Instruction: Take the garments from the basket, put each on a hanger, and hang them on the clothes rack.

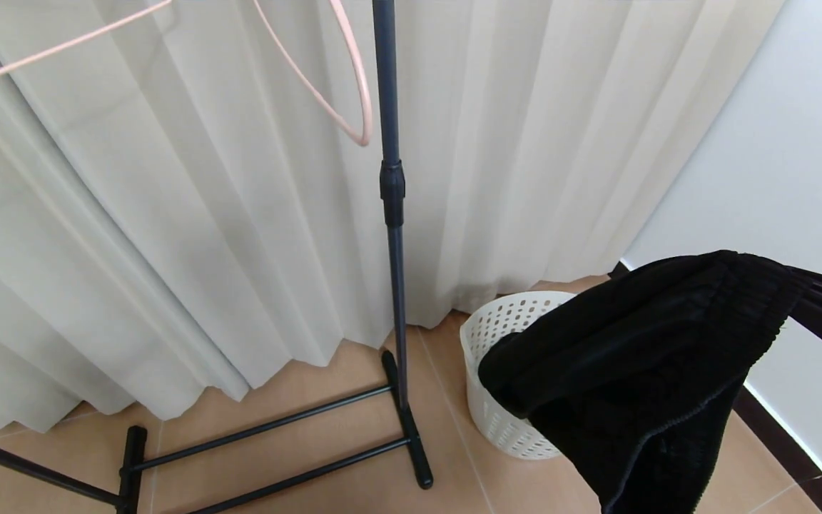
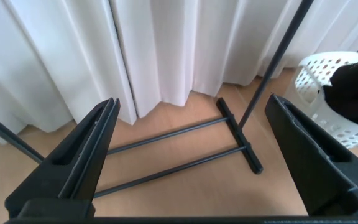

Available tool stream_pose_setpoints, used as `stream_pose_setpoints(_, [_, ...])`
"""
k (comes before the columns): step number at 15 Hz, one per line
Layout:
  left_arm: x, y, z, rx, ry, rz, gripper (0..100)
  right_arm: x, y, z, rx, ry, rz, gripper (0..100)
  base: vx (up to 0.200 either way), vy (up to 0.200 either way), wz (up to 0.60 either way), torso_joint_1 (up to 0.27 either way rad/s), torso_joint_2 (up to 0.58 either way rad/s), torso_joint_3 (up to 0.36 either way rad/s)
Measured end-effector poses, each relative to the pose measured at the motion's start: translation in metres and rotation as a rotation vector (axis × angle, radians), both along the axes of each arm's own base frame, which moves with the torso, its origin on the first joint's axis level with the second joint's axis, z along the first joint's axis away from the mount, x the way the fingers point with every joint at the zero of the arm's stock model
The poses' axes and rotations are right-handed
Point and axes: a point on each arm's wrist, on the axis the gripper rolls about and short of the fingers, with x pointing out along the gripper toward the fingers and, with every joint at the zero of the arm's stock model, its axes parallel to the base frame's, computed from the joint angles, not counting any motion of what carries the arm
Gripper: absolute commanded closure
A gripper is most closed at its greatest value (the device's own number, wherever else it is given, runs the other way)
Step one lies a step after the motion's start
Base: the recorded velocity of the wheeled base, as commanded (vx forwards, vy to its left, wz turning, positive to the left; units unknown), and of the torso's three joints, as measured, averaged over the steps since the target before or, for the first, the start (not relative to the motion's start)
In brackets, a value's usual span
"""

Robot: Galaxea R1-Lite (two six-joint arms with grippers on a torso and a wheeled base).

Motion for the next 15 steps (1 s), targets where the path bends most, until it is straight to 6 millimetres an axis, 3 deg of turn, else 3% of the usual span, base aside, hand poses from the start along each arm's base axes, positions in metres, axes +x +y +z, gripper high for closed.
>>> stream_pose_setpoints(9, [0.0000,0.0000,0.0000,-0.001,0.000,0.000,0,0.0041,0.0028,-0.0045,-0.004,0.030,0.001,100,0.000,0.000,0.00,0.110,-0.47,-0.282])
stream_pose_setpoints(15, [0.0000,0.0000,0.0000,-0.001,0.000,0.000,0,0.0049,0.0033,-0.0056,-0.006,0.035,0.000,100,0.000,0.000,0.00,0.168,-0.52,-0.169])
